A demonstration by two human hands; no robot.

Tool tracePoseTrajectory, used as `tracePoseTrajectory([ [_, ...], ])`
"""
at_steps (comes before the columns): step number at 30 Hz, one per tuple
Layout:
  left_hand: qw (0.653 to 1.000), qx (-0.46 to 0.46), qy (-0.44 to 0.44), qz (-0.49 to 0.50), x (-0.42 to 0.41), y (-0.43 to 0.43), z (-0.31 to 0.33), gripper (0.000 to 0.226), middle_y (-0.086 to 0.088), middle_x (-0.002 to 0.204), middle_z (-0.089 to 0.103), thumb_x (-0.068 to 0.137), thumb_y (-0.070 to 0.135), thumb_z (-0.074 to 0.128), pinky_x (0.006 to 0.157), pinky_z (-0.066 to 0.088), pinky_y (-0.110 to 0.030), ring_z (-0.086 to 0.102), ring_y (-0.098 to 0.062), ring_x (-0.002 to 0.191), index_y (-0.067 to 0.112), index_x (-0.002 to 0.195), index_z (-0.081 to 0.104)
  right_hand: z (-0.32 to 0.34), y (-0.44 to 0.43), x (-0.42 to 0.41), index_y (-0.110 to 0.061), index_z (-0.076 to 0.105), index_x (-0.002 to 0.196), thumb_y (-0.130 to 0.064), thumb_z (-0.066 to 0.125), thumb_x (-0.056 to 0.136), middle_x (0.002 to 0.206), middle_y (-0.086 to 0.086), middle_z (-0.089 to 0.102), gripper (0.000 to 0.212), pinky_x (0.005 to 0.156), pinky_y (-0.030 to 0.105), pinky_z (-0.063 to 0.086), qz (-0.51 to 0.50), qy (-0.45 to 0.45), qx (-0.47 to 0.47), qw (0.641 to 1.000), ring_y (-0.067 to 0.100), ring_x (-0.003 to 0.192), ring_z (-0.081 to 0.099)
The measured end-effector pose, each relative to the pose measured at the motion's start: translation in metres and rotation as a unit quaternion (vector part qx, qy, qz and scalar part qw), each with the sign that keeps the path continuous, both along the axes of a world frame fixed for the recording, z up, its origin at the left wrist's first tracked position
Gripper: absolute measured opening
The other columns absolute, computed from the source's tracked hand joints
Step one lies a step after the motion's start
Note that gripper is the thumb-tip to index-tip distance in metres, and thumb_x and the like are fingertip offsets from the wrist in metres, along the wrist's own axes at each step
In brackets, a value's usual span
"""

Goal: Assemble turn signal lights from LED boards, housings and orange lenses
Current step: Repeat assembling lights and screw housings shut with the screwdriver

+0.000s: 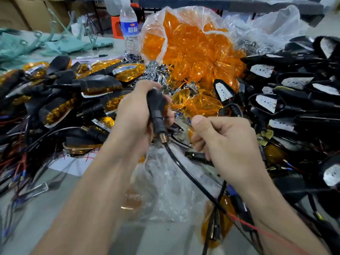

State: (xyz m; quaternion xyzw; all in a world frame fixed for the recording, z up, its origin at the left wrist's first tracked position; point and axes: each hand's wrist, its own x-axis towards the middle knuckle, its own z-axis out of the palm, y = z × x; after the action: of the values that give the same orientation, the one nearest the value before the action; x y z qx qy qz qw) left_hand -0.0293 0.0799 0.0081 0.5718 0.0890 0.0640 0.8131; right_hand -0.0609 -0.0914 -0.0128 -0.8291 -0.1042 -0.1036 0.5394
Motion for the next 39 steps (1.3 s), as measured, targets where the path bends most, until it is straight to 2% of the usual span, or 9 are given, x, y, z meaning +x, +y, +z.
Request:
tracePoseTrajectory([
  [5,0.998,-0.008,-0.021,-0.061,0.008,0.036,0.002,0.034,-0.009,0.076,0.065,0.103,0.03,0.052,0.041,0.042,-0.024,0.055,-0.019,0.05,0.008,0.126,0.063,0.003,0.016,-0.011,-0.029,0.081,0.075,-0.016,0.081,0.082,0.071,-0.019,0.071,0.015,0.066,0.01,0.044,0.151,0.015,-0.097,0.984,-0.004,0.073,0.063],
  [11,0.995,0.047,-0.01,-0.087,0.01,0.04,-0.001,0.031,-0.012,0.073,0.065,0.101,0.04,0.056,0.037,0.038,-0.021,0.052,-0.021,0.043,0.013,0.109,0.07,-0.003,0.033,-0.017,-0.028,0.079,0.08,-0.023,0.069,0.084,0.07,-0.004,0.068,0.012,0.061,0.031,0.051,0.122,0.029,-0.383,0.915,0.016,0.075,0.057],
  [16,0.99,0.066,-0.007,-0.121,0.011,0.033,-0.003,0.04,-0.014,0.071,0.065,0.107,0.048,0.049,0.035,0.038,-0.02,0.052,-0.021,0.039,0.014,0.105,0.07,0.002,0.026,-0.012,-0.028,0.065,0.07,-0.053,0.073,0.086,0.064,-0.009,0.061,0.03,0.064,0.031,0.041,-0.01,0.047,-0.41,0.911,0.019,0.07,0.057],
  [19,0.988,0.087,-0.003,-0.129,0.011,0.029,-0.003,0.04,-0.015,0.072,0.066,0.107,0.047,0.049,0.035,0.04,-0.022,0.053,-0.022,0.039,0.013,0.106,0.071,0.005,0.023,-0.011,-0.028,0.075,0.073,-0.031,0.072,0.088,0.053,-0.013,0.062,0.016,0.062,0.025,0.054,0.089,0.126,-0.37,0.916,0.006,0.06,0.06],
  [22,0.986,0.097,0.001,-0.133,0.009,0.025,-0.002,0.038,-0.015,0.071,0.066,0.108,0.043,0.049,0.035,0.041,-0.022,0.053,-0.023,0.04,0.011,0.106,0.07,0.004,0.026,-0.011,-0.039,0.081,0.095,-0.016,0.069,0.088,0.044,-0.026,0.051,0.027,0.048,0.011,0.036,0.164,0.139,-0.355,0.91,-0.001,0.05,0.051],
  [25,0.987,0.095,-0.004,-0.131,0.008,0.024,0.0,0.037,-0.015,0.068,0.065,0.109,0.04,0.048,0.034,0.04,-0.022,0.051,-0.022,0.039,0.009,0.106,0.069,-0.006,0.028,-0.009,-0.046,0.067,0.131,-0.022,0.072,0.089,0.049,-0.004,0.045,0.048,0.059,0.026,0.046,0.161,0.074,-0.339,0.924,0.011,0.052,0.044],
  [29,0.987,0.093,-0.011,-0.131,0.007,0.022,0.002,0.037,-0.015,0.067,0.063,0.109,0.038,0.048,0.034,0.04,-0.021,0.05,-0.022,0.038,0.008,0.105,0.068,-0.016,0.033,-0.008,-0.045,0.047,0.149,-0.023,0.067,0.09,0.061,-0.008,0.045,0.066,0.066,0.036,0.053,0.134,0.047,-0.337,0.931,0.019,0.066,0.053],
  [33,0.986,0.105,-0.009,-0.133,0.005,0.021,0.002,0.038,-0.014,0.066,0.064,0.109,0.04,0.047,0.034,0.039,-0.021,0.05,-0.021,0.038,0.01,0.104,0.069,-0.013,0.032,-0.006,-0.029,0.075,0.097,-0.026,0.066,0.091,0.058,-0.003,0.056,0.011,0.059,0.032,0.044,0.058,-0.005,-0.353,0.934,0.025,0.065,0.055],
  [39,0.983,0.139,0.01,-0.121,0.001,0.011,0.001,0.049,-0.016,0.069,0.065,0.109,0.049,0.045,0.038,0.043,-0.024,0.051,-0.023,0.041,0.012,0.102,0.076,-0.003,0.042,-0.014,-0.024,0.053,0.064,-0.005,0.071,0.07,0.052,-0.007,0.014,0.026,0.047,0.027,0.004,0.073,-0.073,-0.442,0.891,0.009,0.047,0.013],
])
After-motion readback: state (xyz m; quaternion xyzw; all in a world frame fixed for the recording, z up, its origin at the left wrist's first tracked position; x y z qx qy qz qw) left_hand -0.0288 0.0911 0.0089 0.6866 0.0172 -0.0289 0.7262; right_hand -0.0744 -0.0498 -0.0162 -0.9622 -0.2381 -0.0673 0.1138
